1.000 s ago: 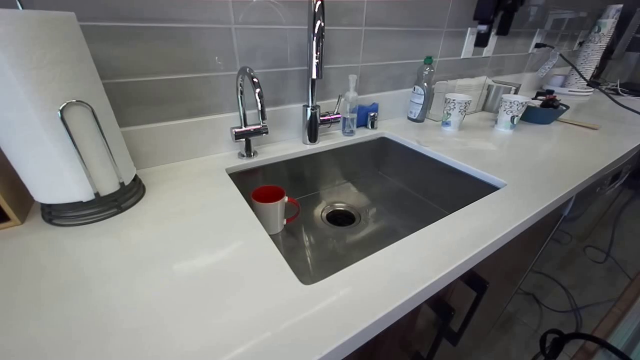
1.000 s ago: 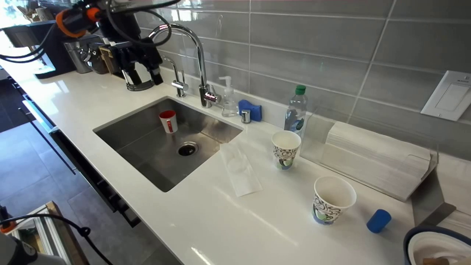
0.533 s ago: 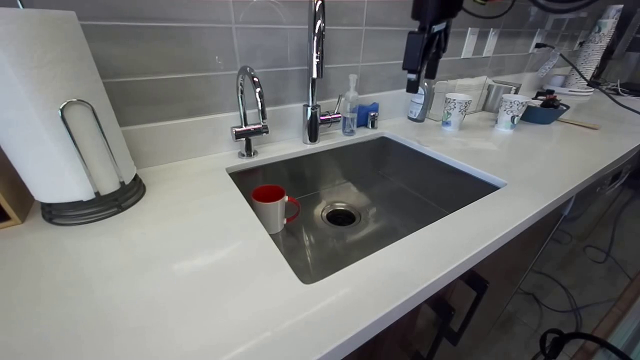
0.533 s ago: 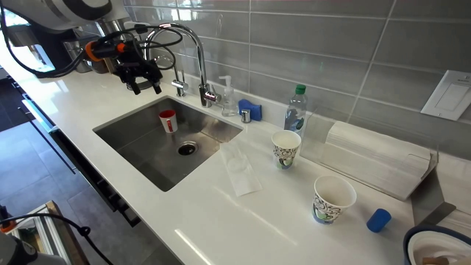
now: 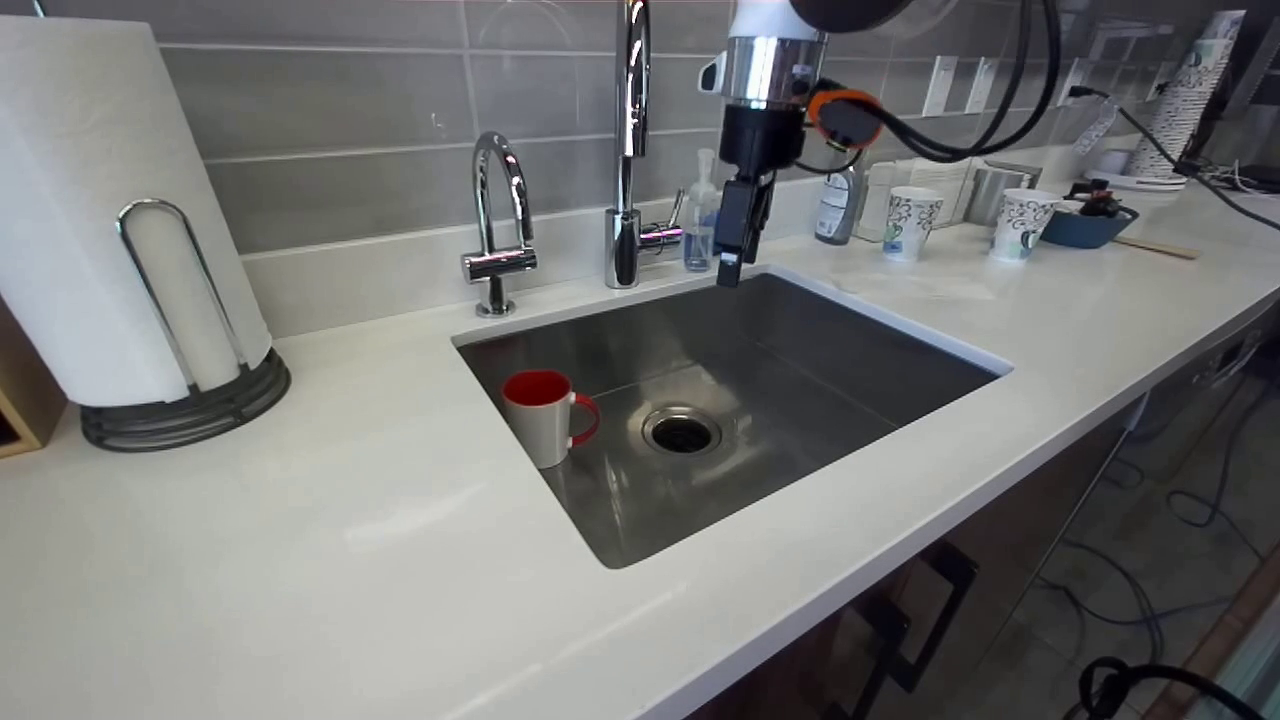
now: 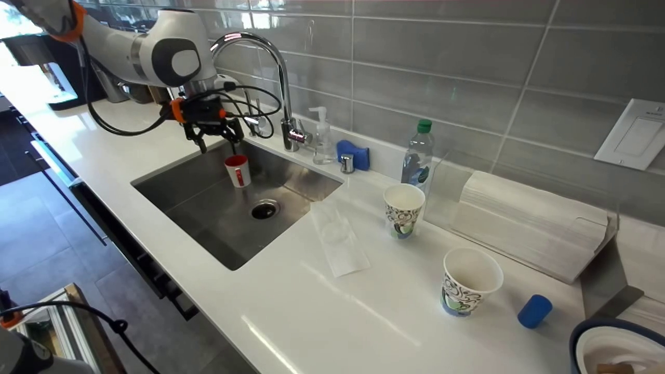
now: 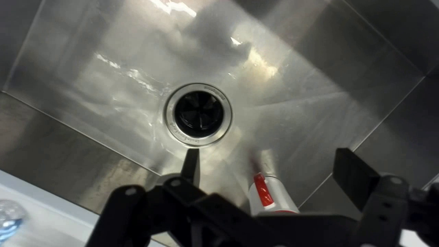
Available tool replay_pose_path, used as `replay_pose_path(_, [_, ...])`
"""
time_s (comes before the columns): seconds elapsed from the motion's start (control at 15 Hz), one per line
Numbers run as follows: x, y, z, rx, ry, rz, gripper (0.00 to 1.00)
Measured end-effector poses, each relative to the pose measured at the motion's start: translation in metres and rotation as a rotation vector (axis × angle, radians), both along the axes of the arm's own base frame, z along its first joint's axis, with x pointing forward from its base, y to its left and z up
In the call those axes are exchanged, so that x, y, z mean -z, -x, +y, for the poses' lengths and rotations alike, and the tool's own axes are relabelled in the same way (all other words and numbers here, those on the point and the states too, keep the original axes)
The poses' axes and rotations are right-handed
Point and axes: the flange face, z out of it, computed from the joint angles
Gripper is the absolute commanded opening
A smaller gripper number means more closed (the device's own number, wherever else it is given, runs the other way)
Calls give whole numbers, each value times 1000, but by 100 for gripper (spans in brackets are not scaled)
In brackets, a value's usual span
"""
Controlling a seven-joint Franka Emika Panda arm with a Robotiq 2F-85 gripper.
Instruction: Pour the water out of the cup and take it out of the sink
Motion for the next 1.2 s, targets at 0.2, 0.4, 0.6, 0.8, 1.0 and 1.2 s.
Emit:
replay_pose_path(0.2, [28, -11, 7, -115, -46, -2, 100])
replay_pose_path(0.4, [48, -19, 4, -193, -68, -31, 100])
replay_pose_path(0.6, [63, -24, 5, -263, -97, -76, 100])
replay_pose_path(0.8, [67, -24, 4, -282, -104, -79, 100])
replay_pose_path(1.0, [67, -24, 5, -284, -105, -79, 100])
replay_pose_path(1.2, [72, -24, 5, -279, -106, -74, 100])
